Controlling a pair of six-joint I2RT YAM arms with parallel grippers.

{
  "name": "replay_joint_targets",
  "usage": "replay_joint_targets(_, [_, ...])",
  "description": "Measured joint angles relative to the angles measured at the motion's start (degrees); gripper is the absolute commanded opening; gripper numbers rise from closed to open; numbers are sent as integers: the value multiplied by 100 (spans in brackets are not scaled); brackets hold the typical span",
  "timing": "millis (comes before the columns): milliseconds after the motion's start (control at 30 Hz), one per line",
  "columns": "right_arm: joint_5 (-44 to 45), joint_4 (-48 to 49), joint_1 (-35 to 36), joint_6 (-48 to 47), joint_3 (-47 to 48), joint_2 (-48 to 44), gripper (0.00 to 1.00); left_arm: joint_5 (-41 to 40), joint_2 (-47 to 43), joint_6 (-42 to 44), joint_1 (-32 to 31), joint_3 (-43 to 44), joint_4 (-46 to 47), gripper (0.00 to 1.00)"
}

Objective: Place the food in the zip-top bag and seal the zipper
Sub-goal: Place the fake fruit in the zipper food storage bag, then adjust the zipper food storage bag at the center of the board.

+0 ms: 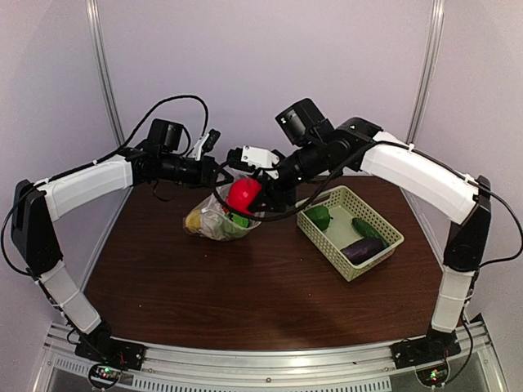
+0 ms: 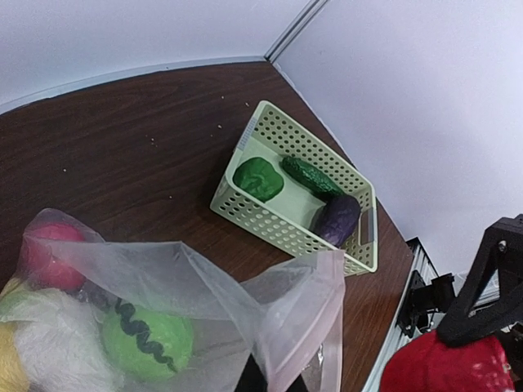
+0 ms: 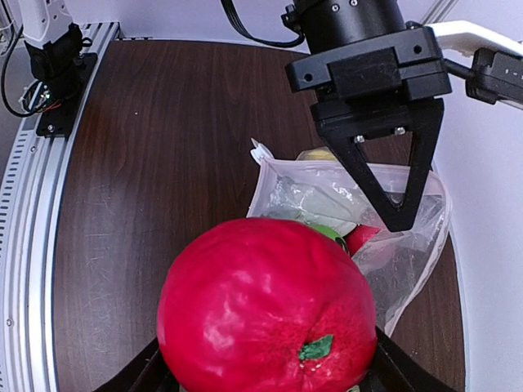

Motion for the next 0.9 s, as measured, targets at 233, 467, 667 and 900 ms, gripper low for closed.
replay_joint_targets(233, [767,-7,61,68,643,745,74,76,-13,0,-4,0,-26,0])
replay_joint_targets(467, [1182,-9,61,81,831,1091,82,83,-101,2,-4,0,-59,0])
replay_joint_targets(667, [1388,-9,96,203,1207,1346,88,107,-131,2,-4,0,-72,0])
replay_joint_targets(900, [1082,-175,122,-39,1198,1266,86,107,-164,2,2,0,-76,0])
